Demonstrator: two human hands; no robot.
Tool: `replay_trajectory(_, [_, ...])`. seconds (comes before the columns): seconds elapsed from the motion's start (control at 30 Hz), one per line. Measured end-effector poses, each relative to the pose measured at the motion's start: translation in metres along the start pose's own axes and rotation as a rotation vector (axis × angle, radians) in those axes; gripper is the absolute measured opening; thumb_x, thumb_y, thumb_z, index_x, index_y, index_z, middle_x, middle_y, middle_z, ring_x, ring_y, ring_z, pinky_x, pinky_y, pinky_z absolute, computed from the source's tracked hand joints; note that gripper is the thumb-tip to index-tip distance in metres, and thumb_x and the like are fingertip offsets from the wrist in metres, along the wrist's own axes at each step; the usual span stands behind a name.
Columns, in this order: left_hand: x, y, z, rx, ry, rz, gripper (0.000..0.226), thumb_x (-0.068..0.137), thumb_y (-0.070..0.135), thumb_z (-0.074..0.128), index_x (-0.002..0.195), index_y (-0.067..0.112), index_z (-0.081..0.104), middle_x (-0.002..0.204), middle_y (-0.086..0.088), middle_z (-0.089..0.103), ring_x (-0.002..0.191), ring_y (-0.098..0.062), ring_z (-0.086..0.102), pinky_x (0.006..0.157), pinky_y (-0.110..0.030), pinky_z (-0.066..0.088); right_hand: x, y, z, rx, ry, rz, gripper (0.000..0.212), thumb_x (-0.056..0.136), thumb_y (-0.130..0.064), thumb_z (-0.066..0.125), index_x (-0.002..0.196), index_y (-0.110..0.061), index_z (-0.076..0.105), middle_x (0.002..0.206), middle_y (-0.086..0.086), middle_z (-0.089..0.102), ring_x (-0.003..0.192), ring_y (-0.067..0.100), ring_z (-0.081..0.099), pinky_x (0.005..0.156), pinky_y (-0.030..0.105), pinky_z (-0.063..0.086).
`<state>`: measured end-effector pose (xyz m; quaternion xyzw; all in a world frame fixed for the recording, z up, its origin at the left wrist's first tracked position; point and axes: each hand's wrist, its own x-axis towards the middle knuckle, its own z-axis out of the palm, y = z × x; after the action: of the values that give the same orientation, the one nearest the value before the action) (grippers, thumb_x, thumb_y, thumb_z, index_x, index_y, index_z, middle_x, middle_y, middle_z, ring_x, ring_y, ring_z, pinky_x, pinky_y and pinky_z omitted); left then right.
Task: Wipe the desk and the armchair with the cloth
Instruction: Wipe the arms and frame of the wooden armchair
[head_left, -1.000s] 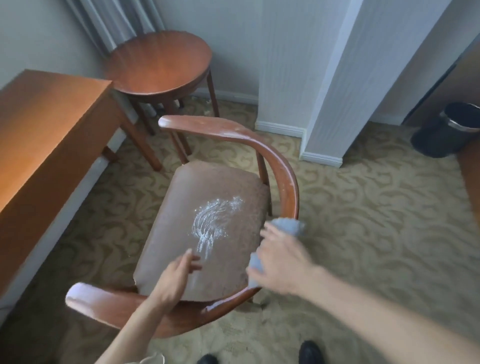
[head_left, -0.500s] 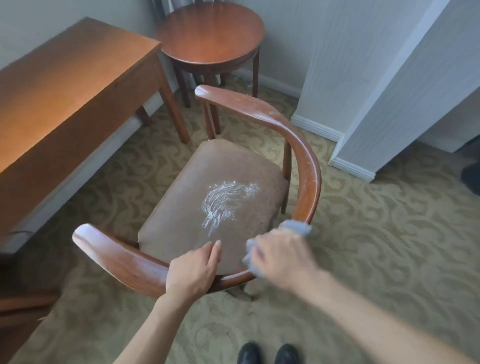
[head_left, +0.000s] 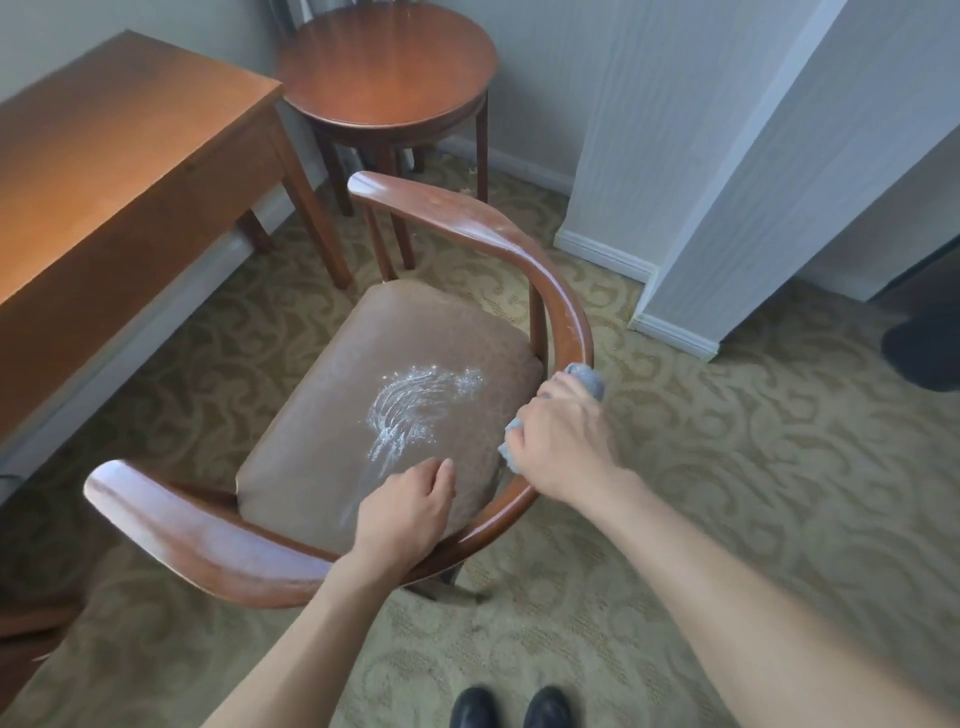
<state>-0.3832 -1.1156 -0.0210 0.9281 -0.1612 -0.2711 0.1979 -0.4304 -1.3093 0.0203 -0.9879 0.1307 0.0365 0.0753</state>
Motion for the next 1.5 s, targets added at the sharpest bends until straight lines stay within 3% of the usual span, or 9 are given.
replay_trajectory(0.2, [0.014,0.086,0.016,-0.586,0.08,-0.081,0.056,0.093,0.055,0.025,0.094,0.028,0.074,0.1,0.005,0.076,0.103,-0.021,0.068,0.099,-0.046,0.05,-0.05,-0.015,0.013,0.174,0.089,-0.161,0.035,0.084,-0.031,0.048,0.1,-0.013,0.074,0.09,0.002,0.073,0.095,0.024,0.062,0.106,0.038,0.041])
replay_trajectory(0.27, [0.01,0.094,0.021,-0.612,0.085,-0.119,0.056,0.098,0.056,0.024,0.092,0.031,0.074,0.101,0.005,0.076,0.105,-0.021,0.067,0.1,-0.045,0.048,-0.039,0.005,0.011,0.222,0.135,-0.191,0.027,0.086,-0.029,0.049,0.085,-0.014,0.071,0.079,0.003,0.069,0.086,0.025,0.06,0.098,0.035,0.043])
replay_trajectory(0.57, [0.018,0.16,0.038,-0.112,0.256,-0.023,0.056,0.098,0.071,0.01,0.111,0.034,0.05,0.108,0.007,0.066,0.098,-0.021,0.066,0.08,-0.043,0.053,0.09,0.106,0.012,0.282,0.129,-0.374,0.032,0.091,-0.021,0.038,0.072,-0.014,0.063,0.076,-0.001,0.059,0.089,0.023,0.055,0.095,0.039,0.044])
replay_trajectory(0.7, [0.018,0.164,0.044,0.176,0.267,-0.023,0.057,0.089,0.08,0.029,0.117,0.036,0.054,0.106,0.012,0.065,0.098,-0.015,0.065,0.075,-0.039,0.056,0.133,0.125,0.008,0.349,0.118,-0.457,0.032,0.093,-0.022,0.034,0.064,-0.017,0.046,0.07,-0.01,0.043,0.107,0.024,0.055,0.108,0.041,0.04])
replay_trajectory(0.8, [0.024,0.168,0.042,0.14,0.265,-0.089,0.044,0.086,0.069,0.042,0.113,0.036,0.055,0.103,0.013,0.065,0.096,-0.013,0.066,0.076,-0.036,0.055,0.145,0.121,0.0,0.321,0.002,-0.446,0.031,0.087,-0.03,0.031,0.057,-0.027,0.041,0.071,-0.015,0.04,0.12,0.023,0.052,0.108,0.041,0.04])
replay_trajectory(0.93, [0.021,0.169,0.039,0.061,0.248,-0.169,0.035,0.085,0.059,0.047,0.103,0.031,0.055,0.102,0.01,0.067,0.096,-0.018,0.067,0.077,-0.038,0.055,0.094,0.098,-0.005,0.129,-0.035,-0.473,0.046,0.083,-0.037,0.033,0.063,-0.016,0.069,0.072,0.003,0.065,0.09,0.026,0.058,0.094,0.039,0.047])
replay_trajectory(1.13, [0.025,0.165,0.037,-0.029,0.151,-0.18,0.025,0.083,0.049,0.046,0.097,0.028,0.051,0.099,0.009,0.066,0.09,-0.02,0.065,0.075,-0.037,0.052,0.074,0.095,-0.003,0.158,0.031,-0.561,0.035,0.081,-0.031,0.042,0.054,-0.016,0.057,0.058,0.002,0.062,0.069,0.026,0.058,0.084,0.04,0.052])
replay_trajectory(1.4, [0.024,0.164,0.038,-0.047,0.274,-0.111,0.038,0.083,0.055,0.051,0.115,0.035,0.054,0.109,0.013,0.067,0.098,-0.014,0.066,0.081,-0.035,0.055,0.18,0.122,-0.002,0.122,-0.148,-0.545,0.048,0.085,-0.032,0.026,0.05,-0.014,0.053,0.064,-0.002,0.051,0.076,0.011,0.046,0.114,0.038,0.034])
replay_trajectory(1.5, [0.023,0.163,0.039,-0.071,0.282,-0.106,0.052,0.082,0.056,0.052,0.13,0.037,0.049,0.123,0.017,0.064,0.111,-0.01,0.063,0.088,-0.033,0.053,0.163,0.112,-0.007,0.091,-0.2,-0.475,0.052,0.087,-0.037,0.027,0.061,-0.022,0.069,0.071,-0.008,0.052,0.088,0.009,0.042,0.11,0.036,0.038])
